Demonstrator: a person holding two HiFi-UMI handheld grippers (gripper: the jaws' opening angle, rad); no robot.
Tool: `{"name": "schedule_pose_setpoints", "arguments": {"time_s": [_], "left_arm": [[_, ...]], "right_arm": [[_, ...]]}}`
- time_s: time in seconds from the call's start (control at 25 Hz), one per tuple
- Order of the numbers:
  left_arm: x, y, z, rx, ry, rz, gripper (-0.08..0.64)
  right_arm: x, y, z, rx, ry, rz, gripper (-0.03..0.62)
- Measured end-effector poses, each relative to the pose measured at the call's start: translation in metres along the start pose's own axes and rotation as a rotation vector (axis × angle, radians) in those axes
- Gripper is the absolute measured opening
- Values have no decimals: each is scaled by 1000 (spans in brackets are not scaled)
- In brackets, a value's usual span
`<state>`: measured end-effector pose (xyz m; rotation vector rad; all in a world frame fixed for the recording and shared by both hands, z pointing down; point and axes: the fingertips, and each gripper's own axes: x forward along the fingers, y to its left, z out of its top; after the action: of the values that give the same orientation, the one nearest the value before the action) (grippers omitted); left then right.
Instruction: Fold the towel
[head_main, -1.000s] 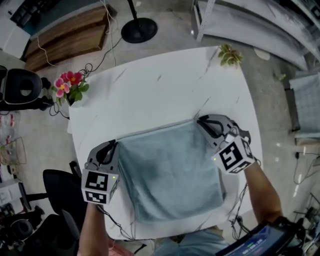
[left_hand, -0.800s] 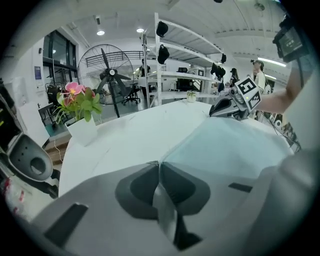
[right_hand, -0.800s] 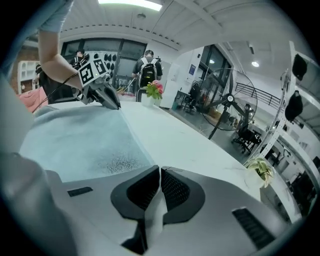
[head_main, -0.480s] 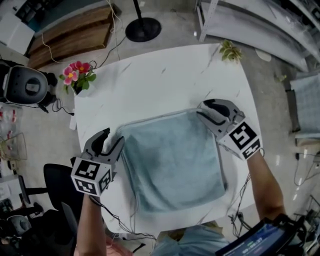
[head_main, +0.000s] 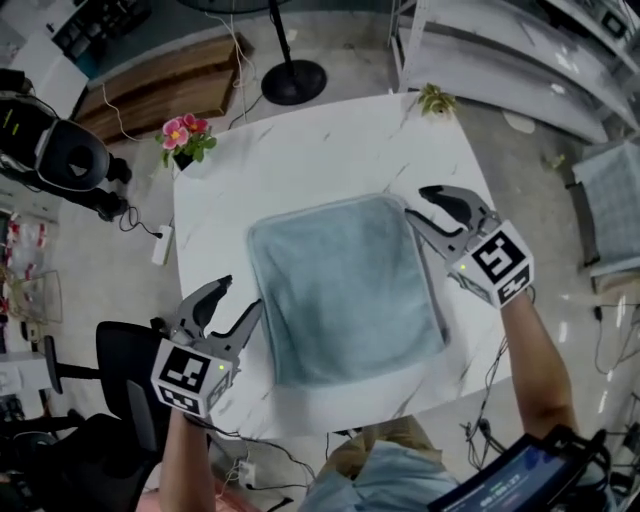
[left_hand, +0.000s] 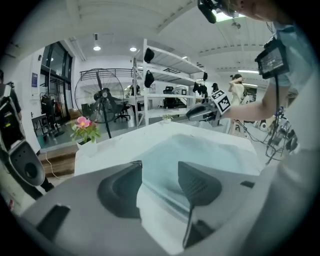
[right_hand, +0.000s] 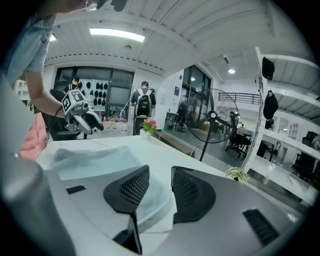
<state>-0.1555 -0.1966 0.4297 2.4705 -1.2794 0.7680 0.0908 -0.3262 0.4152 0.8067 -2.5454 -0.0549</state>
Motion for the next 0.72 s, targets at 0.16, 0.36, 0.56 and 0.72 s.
{"name": "schedule_pose_setpoints", "arguments": {"time_s": [0.16, 0.36, 0.56, 0.72], "left_arm": [[-34, -50, -4, 64, -7, -18, 229], [-67, -105, -20, 129, -34, -33, 241], [-79, -153, -51, 191, -31, -79, 256], [-72, -174, -71, 270, 13, -115, 256]], "right_arm": [[-43, 44, 5, -80, -10, 45, 152], [-93, 113, -1, -218, -2, 141, 150], [-136, 179, -19, -340, 4, 263, 149], [-146, 211, -47, -417, 45, 342, 149]]}}
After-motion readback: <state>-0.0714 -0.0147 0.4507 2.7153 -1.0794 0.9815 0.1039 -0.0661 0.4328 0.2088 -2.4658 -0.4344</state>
